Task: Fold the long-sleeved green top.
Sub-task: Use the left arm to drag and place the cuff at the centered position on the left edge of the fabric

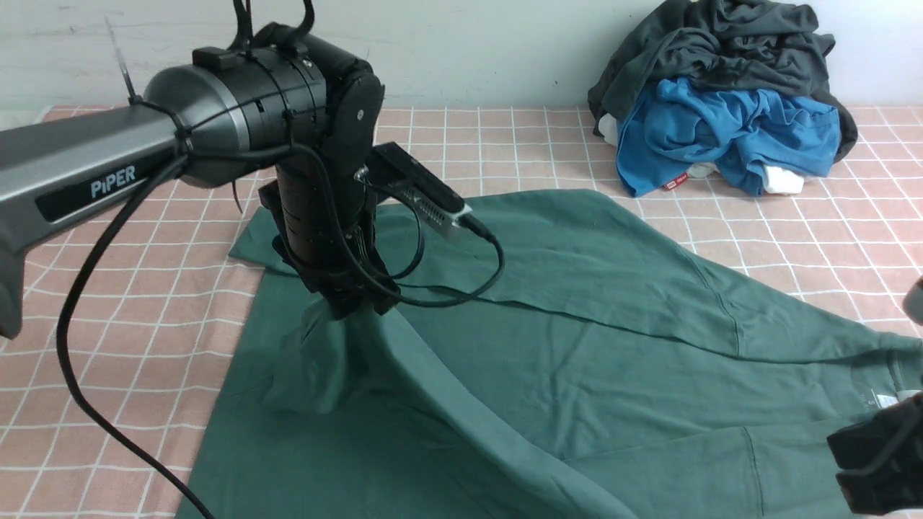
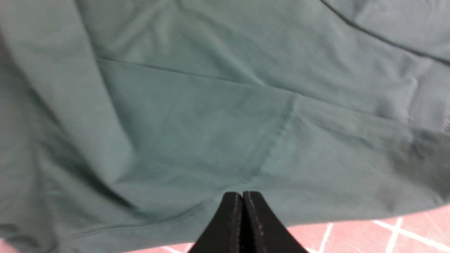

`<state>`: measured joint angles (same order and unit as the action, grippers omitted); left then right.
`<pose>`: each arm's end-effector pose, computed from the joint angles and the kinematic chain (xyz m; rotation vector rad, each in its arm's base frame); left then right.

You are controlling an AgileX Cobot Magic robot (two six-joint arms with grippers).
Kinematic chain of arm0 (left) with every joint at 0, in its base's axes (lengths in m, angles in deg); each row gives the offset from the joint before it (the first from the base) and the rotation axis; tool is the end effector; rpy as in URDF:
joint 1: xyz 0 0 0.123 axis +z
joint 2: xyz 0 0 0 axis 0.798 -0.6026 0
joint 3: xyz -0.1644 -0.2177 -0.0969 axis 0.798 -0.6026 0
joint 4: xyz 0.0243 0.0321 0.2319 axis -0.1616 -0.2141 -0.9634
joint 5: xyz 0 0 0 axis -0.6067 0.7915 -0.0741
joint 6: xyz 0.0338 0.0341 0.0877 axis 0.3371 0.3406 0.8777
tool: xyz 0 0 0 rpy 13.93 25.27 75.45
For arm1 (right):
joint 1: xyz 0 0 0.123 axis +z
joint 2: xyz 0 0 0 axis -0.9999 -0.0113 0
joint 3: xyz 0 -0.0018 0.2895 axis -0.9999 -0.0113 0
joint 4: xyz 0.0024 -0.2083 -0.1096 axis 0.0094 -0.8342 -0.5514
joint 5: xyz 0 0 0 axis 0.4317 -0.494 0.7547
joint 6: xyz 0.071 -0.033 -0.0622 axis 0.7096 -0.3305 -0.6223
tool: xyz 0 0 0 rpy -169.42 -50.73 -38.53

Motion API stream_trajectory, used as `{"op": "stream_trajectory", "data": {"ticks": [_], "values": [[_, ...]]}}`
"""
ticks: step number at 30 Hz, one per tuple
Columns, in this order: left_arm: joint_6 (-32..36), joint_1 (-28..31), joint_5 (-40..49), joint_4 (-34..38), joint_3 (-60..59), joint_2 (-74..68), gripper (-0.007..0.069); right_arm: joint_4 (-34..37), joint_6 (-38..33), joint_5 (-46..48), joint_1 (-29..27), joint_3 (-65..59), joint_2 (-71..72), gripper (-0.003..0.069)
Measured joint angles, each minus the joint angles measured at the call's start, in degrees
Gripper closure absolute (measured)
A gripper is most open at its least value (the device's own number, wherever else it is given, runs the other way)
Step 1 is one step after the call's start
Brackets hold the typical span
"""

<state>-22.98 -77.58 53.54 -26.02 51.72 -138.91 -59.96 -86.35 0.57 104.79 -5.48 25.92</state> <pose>0.3645 -0.1497 0.2495 1.0207 2.7546 0.2168 0.1438 0.0466 0.2639 -0.3891 2.6810 0.1687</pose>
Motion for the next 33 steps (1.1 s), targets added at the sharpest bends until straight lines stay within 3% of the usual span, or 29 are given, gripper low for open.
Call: {"op": "stream_trajectory", "data": {"ticks": [4, 9, 19, 22, 28, 33], "values": [[-0.84, 2.17, 2.33, 0.0, 2.66, 0.0, 0.0277, -6.2, 6.08, -1.72, 0.0, 0.07, -7.29, 0.0664], [-1.45, 4.6, 2.54, 0.57, 3.13, 0.0, 0.0271, -7.9, 8.56, -6.07, 0.0, 0.47, -15.11, 0.0615], [-2.62, 9.12, 2.58, 6.37, 3.17, 0.0, 0.0271, -8.38, 14.33, -20.63, 0.0, 0.9, -30.91, 0.0288], [-2.57, 9.61, 2.65, 6.48, 3.17, 0.0, 0.0271, -9.7, 16.59, -22.42, 0.0, 2.45, -34.55, 0.0242], [-2.41, 10.33, 3.08, 6.6, 3.17, 0.0, 0.0271, -10.87, 17.77, -20.83, 0.0, 6.88, -39.49, 0.025], [-1.25, 10.34, 3.26, 6.81, 3.17, 0.0, 0.0271, -10.87, 17.77, -19.21, 0.0, 7.52, -39.84, 0.0377]]}}
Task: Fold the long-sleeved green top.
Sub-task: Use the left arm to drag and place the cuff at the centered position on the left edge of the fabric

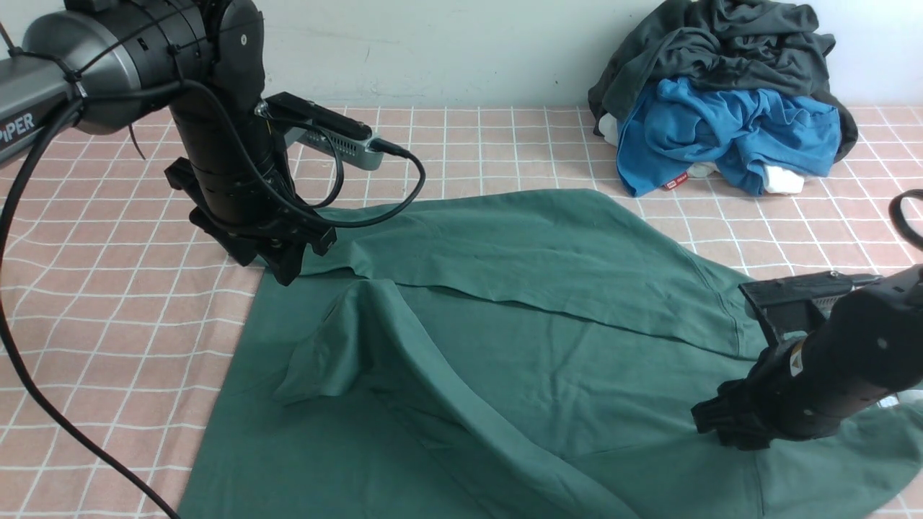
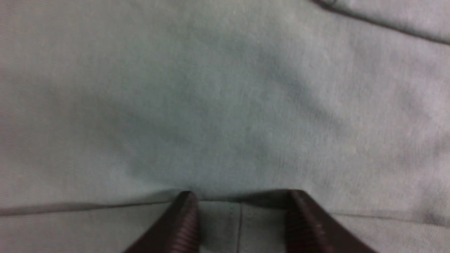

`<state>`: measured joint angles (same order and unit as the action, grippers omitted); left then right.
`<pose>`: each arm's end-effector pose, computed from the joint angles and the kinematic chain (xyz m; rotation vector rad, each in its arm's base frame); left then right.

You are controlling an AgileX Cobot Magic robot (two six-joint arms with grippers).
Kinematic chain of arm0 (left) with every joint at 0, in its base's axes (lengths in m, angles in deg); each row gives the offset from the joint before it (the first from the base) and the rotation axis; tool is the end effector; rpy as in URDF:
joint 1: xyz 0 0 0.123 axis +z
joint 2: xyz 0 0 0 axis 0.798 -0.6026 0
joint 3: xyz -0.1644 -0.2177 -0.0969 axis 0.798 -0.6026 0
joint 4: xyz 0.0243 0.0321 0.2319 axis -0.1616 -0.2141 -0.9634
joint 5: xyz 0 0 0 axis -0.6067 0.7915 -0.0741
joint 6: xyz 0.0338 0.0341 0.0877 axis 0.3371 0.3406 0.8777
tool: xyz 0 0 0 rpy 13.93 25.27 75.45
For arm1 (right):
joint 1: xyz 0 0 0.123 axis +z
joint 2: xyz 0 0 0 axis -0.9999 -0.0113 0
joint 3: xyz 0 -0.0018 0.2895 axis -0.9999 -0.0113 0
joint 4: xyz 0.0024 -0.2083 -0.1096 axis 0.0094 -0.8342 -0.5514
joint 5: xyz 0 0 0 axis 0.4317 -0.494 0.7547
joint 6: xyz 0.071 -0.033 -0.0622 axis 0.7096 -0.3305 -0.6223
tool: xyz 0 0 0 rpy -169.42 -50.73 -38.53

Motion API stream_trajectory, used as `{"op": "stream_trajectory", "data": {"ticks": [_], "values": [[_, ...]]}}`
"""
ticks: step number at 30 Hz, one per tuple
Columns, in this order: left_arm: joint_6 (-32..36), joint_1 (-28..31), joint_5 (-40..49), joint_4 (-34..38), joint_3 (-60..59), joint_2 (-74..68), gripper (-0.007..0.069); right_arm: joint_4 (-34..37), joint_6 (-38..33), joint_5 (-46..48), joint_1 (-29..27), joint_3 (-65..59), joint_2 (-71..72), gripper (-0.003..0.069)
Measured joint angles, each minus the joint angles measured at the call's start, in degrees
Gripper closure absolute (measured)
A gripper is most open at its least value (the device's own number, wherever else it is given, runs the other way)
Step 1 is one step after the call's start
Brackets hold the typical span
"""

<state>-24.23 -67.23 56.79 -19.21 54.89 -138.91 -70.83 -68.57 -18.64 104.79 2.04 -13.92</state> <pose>0.3836 -0.0924 0.2612 0.6856 2.8798 0.0737 0.2653 0.0674 0.1558 -0.1434 2.9187 -0.0144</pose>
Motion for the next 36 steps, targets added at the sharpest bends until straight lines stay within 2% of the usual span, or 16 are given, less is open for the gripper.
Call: {"op": "stream_trajectory", "data": {"ticks": [5, 7, 14, 22, 29, 36], "values": [[0.36, 0.0, 0.07, 0.2, -0.6, 0.0, 0.0271, -0.07, 0.0, 1.47, 0.0, 0.32, -0.04, 0.059], [0.36, 0.0, 0.13, 0.2, -1.45, 0.0, 0.0271, -0.43, 0.0, 1.83, 0.0, 0.32, -0.04, 0.0629], [0.49, 1.23, 0.13, 2.02, -5.47, 0.0, 0.0271, -3.04, 0.04, 8.22, 0.0, 0.21, 3.4, 0.0639], [0.78, 5.08, -0.94, 9.5, -8.26, 0.0, 0.0271, -5.91, 0.04, 18.99, 0.0, 0.21, 11.94, 0.0639], [0.86, 5.34, -6.14, 13.2, -8.49, -1.18, 0.0271, -6.17, 0.04, 23.63, 0.0, -0.23, 12.62, 0.0639], [1.83, 5.28, -5.8, 18.75, -8.49, -4.71, 0.0271, -6.22, -1.13, 26.8, 0.0, -0.23, 12.62, 0.0639]]}}
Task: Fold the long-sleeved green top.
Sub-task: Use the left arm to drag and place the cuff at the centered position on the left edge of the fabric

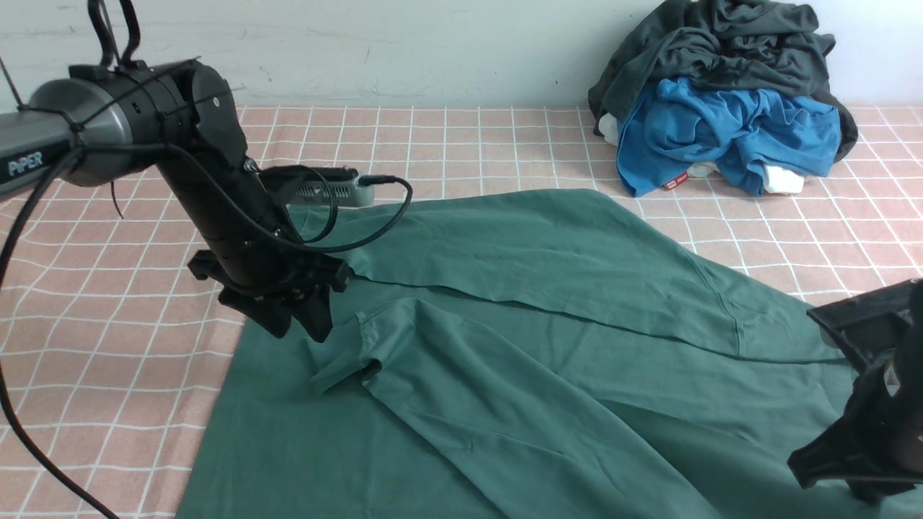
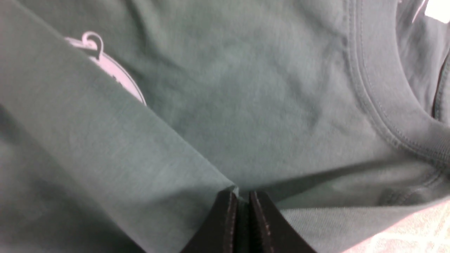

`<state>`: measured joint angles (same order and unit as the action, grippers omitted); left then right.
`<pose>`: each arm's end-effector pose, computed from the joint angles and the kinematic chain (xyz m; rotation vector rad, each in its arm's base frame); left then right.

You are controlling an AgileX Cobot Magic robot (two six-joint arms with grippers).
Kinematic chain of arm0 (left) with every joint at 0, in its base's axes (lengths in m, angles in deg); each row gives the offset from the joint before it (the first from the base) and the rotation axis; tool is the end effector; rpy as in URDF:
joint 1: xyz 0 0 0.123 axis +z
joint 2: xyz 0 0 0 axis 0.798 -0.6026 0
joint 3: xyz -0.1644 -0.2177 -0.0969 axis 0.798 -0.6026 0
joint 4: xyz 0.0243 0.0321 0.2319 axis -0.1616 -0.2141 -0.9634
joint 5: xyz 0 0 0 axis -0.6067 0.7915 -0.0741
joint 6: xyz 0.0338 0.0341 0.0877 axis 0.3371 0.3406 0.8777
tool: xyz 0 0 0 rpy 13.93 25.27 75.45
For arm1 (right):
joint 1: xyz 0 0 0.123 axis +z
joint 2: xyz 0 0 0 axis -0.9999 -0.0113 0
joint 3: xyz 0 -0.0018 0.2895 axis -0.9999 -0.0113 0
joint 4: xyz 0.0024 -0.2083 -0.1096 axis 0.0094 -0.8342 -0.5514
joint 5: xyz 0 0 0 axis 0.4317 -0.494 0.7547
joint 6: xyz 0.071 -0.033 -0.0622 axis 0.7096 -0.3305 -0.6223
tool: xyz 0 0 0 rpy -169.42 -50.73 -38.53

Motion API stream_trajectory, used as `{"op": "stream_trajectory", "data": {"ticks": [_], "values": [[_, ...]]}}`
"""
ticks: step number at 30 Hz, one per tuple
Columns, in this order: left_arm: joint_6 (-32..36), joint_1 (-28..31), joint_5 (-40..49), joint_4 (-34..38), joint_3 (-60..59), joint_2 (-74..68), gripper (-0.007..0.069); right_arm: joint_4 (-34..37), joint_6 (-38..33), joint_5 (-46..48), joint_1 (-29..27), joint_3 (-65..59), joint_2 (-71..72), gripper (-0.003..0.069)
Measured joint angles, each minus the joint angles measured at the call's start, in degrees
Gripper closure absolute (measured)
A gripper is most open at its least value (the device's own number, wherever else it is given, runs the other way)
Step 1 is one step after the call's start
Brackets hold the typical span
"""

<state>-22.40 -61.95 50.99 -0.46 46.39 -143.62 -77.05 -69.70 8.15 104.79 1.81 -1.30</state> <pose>0.3847 -0.0855 0.1969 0.4284 3.0291 -0.3776 0.2116 0.0395 0.2064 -0.2309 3.1142 -0.2925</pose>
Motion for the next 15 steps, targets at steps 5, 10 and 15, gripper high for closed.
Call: {"op": "stream_trajectory", "data": {"ticks": [5, 10, 15], "values": [[0.0, 0.0, 0.0, 0.12, 0.0, -2.99, 0.0271, 0.0, -0.67, 3.44, 0.0, 0.0, 0.15, 0.0639], [0.0, 0.0, -0.65, 0.81, 0.0, -4.21, 0.0271, 0.0, -1.1, 6.77, 0.0, 0.0, 2.46, 0.0639], [0.78, -0.18, -3.27, 2.49, 0.0, -4.33, 0.0272, -1.56, -1.23, 8.06, 0.0, 0.0, 7.62, 0.0639]]}}
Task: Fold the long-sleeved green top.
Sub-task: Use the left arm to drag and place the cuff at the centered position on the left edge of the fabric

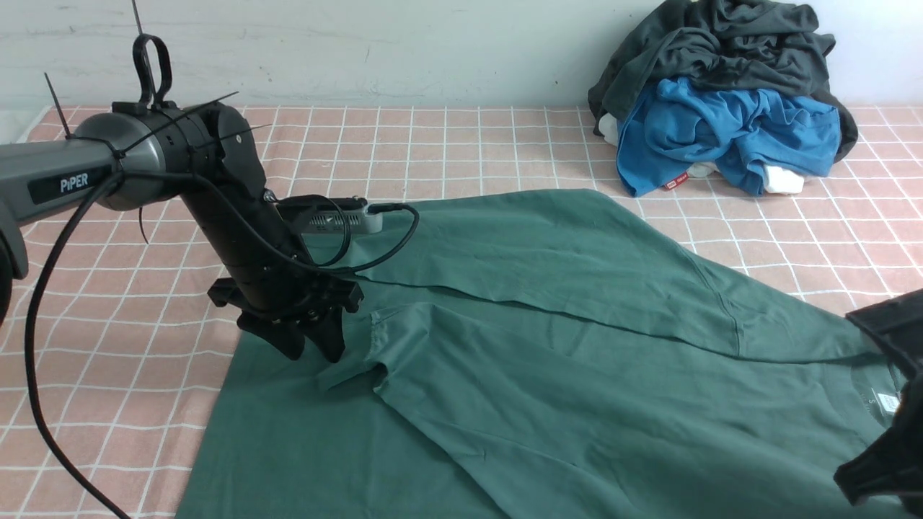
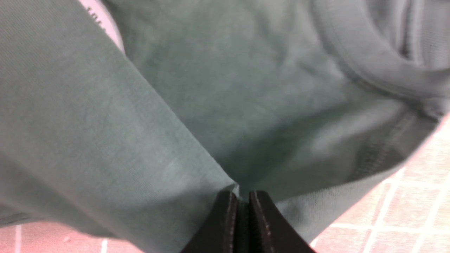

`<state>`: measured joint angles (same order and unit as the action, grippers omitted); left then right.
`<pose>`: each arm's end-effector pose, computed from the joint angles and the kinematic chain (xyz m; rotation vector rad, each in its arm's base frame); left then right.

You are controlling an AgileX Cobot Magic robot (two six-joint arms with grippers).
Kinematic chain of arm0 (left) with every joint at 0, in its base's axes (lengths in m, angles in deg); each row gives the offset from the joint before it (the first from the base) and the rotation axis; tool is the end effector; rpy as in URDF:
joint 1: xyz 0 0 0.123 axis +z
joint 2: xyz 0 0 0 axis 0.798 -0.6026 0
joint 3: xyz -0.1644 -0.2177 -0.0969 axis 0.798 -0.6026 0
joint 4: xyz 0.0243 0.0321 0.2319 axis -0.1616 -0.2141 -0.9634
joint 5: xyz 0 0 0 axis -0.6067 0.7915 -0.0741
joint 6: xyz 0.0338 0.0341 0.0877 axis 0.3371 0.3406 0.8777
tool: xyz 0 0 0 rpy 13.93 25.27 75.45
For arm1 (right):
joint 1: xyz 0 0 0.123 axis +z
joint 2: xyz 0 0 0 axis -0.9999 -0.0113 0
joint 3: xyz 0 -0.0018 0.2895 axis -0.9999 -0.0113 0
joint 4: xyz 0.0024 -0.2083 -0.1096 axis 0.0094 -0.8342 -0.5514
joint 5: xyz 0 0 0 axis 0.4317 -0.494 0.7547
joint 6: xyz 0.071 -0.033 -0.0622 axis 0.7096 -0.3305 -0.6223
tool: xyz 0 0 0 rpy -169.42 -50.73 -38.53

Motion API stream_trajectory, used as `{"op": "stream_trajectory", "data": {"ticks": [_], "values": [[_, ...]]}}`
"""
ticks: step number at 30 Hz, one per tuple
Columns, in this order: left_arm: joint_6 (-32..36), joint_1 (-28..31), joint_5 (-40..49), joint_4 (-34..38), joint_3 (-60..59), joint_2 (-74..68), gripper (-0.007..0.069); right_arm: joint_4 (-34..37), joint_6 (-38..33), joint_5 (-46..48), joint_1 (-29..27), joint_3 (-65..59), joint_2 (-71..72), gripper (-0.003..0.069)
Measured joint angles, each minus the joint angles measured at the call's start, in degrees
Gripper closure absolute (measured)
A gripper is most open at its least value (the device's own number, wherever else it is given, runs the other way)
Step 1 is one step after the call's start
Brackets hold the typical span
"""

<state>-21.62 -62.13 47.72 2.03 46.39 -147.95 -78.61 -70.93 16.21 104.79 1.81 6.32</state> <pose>0.3944 -0.0914 0.1679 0.3990 3.0426 -0.4268 0.1869 0.0287 0.2344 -0.2408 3.1072 -0.3538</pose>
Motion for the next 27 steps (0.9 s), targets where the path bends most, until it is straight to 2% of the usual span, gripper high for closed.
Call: {"op": "stream_trajectory", "data": {"ticks": [4, 9, 11, 12, 14, 18, 27], "values": [[1.61, -0.87, -1.03, 1.06, 0.0, 0.0, 0.0307, -0.33, 0.5, 0.0, 0.0, 0.0, 1.25, 0.0639], [5.51, -3.73, -2.71, 1.84, 0.0, 0.0, 0.0444, -0.33, 0.66, -0.67, 0.0, 0.0, 1.37, 0.0639], [6.17, -4.53, -2.95, 1.32, 0.21, 0.0, 0.0528, -0.33, 0.66, -0.76, 0.0, 0.0, 1.37, 0.0639], [6.22, -4.61, -2.95, 1.21, 0.36, 0.0, 0.0536, -0.33, 0.66, -0.76, 0.0, 0.0, 1.37, 0.0639], [6.43, -4.68, -2.9, -0.19, 1.23, 0.0, 0.06, -0.33, 0.66, -0.8, 0.0, -0.04, 1.37, 0.0639], [5.73, -4.68, -2.56, -4.95, 3.55, 0.0, 0.0627, -0.33, 0.66, -0.8, 0.0, -0.04, 1.37, 0.0639], [4.77, -4.72, -1.15, -12.2, 5.11, 1.82, 0.0628, -0.33, 0.72, -2.21, 0.0, -0.04, 1.37, 0.0639]]}}
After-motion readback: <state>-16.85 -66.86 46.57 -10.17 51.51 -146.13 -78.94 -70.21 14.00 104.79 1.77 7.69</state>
